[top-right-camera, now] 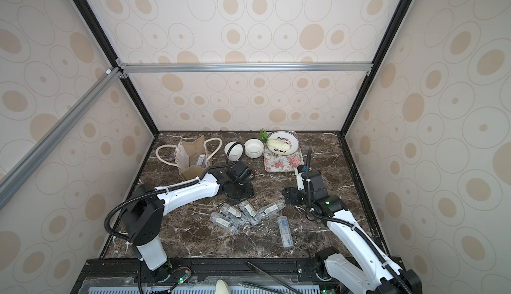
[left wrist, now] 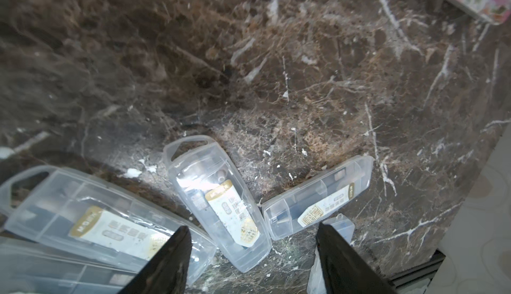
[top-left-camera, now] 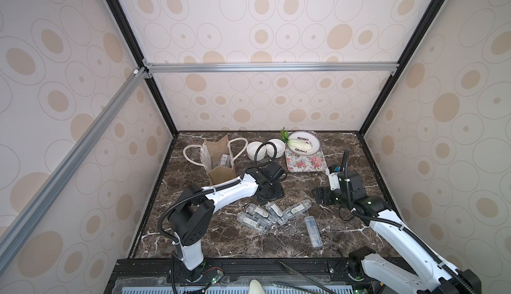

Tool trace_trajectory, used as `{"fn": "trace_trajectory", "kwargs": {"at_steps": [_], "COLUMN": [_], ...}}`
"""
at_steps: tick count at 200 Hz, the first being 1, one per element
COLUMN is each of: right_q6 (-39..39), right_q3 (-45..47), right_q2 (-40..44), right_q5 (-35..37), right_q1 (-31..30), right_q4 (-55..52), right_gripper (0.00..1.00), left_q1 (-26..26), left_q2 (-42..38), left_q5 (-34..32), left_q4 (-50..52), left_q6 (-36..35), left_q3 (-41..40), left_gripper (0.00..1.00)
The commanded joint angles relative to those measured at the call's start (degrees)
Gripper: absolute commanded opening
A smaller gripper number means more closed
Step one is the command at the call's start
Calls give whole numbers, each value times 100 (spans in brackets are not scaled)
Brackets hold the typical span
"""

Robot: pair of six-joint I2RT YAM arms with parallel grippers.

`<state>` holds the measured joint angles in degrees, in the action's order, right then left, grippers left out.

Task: Put the compass set into the canvas bag
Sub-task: Pick up the compass set at the center of the board.

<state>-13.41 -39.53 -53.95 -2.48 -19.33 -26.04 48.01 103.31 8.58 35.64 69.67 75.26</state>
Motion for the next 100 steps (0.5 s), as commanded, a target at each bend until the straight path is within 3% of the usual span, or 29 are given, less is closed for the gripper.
{"fn": "trace_trajectory", "kwargs": {"at_steps": [1,36,100], "right_q6": [109,203,383], "right_q3": [64,77,130], "right_q2": [94,73,-26], "right_q5": [72,50,9], "right_q1": [-35,-27,-28], "right_q4": [91,102,144], "right_gripper": [89,90,90], "left_q1": [129,242,287], "left_q2": [209,288,581], "left_q5": [-402,-388,-532], "left_q4": [641,401,430], "left_q6": [835,1356,1602], "left_q3": [407,220,272], "left_gripper": [73,72,72]}}
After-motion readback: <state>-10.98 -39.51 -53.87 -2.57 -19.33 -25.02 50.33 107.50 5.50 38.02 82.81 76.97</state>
